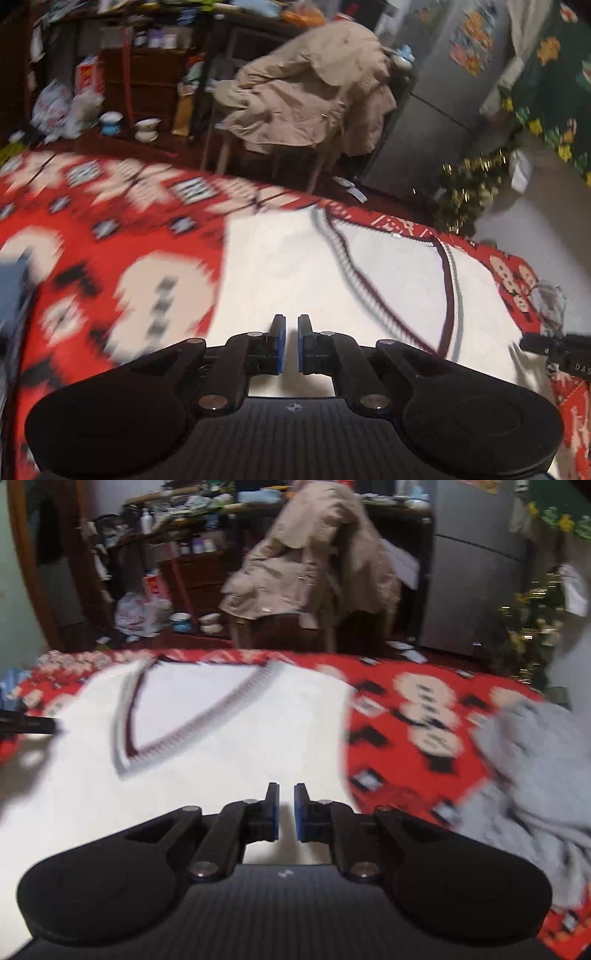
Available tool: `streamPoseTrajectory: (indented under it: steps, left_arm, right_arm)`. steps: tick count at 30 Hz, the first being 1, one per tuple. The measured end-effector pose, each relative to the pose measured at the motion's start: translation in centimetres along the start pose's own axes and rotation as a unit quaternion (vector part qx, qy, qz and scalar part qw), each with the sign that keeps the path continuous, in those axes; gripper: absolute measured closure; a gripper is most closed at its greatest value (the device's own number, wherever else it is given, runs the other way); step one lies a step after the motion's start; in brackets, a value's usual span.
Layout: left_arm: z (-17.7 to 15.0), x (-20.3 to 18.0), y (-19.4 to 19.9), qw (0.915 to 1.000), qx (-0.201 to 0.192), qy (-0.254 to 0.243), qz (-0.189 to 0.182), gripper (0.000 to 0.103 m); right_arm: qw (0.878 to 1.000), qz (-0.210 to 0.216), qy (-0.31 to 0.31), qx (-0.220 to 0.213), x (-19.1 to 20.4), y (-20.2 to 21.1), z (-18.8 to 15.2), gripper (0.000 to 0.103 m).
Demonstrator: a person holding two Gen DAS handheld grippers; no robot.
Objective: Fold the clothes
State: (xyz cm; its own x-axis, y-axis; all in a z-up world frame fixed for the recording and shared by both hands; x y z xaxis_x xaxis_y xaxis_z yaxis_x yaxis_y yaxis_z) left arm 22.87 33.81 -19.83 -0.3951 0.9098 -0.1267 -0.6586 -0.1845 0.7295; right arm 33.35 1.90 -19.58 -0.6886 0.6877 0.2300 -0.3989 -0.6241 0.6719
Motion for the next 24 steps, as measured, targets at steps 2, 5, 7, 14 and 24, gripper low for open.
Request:
streamPoseTrajectory:
  steps: [2, 5, 7, 14, 24]
  left_arm:
    - [1.5, -1.4, -1.7, 0.9998, 0.002, -0.02, -0.001, 0.098]
    - [3.2, -2.5, -4.4, 0.9991, 0.012, -0.039, -0.004, 0.098]
    - [4.2, -2.5, -5.7, 0.9993, 0.007, -0.036, -0.01, 0.098]
    - [7.1, -2.0, -8.8, 0.9985, -0.009, -0.043, -0.033, 0.1]
    - [7.9, -4.6, -7.4, 0.9955, -0.003, -0.035, -0.088, 0.1]
  right_arm:
    - [1.0, 0.009, 0.01, 0.001, 0.8, -1.9, 1.6, 0.094]
    - [1.0, 0.006, 0.011, 0.004, 0.5, -5.1, 3.8, 0.094]
    - [1.0, 0.005, -0.003, 0.005, -0.4, -7.2, 5.1, 0.094]
    - [1.0, -0.009, -0.007, -0.001, -3.3, -11.9, 9.2, 0.095]
    - [0.998, 0.053, -0.001, -0.021, -1.4, -11.5, 11.3, 0.095]
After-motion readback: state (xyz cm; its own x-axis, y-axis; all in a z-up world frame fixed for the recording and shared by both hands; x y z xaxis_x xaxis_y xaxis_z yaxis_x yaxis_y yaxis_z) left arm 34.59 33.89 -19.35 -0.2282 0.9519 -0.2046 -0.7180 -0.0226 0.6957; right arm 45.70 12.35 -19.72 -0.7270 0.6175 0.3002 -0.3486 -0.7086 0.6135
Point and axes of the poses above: each gripper's, at about its wrist camera, not at the fingertips, and y roughly against the way its jaws point, x to its left, z to its top, the point moved 3 cm from there along -y, roughly the way its jaws point, and after that the axes turned 13 degrees about z, right-handed, at the moved point
